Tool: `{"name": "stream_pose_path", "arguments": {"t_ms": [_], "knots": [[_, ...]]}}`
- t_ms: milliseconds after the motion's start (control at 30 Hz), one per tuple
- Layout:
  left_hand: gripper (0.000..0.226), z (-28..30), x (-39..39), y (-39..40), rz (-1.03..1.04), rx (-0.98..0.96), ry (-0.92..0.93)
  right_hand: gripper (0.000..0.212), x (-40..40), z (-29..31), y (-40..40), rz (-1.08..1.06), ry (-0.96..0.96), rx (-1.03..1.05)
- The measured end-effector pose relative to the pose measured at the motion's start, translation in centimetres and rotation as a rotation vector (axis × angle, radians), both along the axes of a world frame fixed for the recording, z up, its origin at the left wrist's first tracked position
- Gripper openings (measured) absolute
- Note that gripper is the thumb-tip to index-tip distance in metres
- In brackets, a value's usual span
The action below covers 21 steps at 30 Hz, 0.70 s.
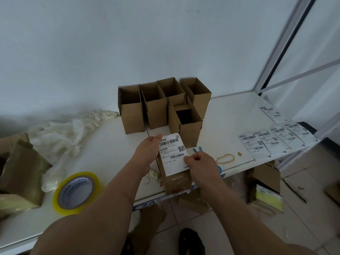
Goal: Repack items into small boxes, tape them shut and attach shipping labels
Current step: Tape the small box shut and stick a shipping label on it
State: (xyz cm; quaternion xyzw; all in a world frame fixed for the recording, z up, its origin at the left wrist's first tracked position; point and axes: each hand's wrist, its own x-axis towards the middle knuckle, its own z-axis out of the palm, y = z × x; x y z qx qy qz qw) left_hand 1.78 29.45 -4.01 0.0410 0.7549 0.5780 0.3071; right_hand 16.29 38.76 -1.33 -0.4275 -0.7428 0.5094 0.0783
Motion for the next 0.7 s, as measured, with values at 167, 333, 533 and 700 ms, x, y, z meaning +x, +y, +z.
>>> {"name": "stream_pose_path", "arguments": {"t_ms": [167, 333, 533, 700], "knots": [[0.034, 0.16, 0.28, 0.18, -0.001, -0.013, 0.033, 0.016, 0.09, -0.12, -0.07, -0.008, 0.007, 0.036], [0.034, 0.34, 0.49, 0.34, 0.022, -0.012, 0.043, 0.014, 0.09, -0.52, -0.25, -0.021, 0.002, 0.057], [0.032, 0.67, 0.77, 0.5, 0.024, -0.027, 0.065, 0.01, 0.09, -0.69, -0.31, -0.04, 0.031, 0.036], [0.031, 0.9, 0.87, 0.58, 0.026, -0.038, 0.076, 0.012, 0.31, -0.68, -0.35, -0.041, 0.047, 0.017]]}}
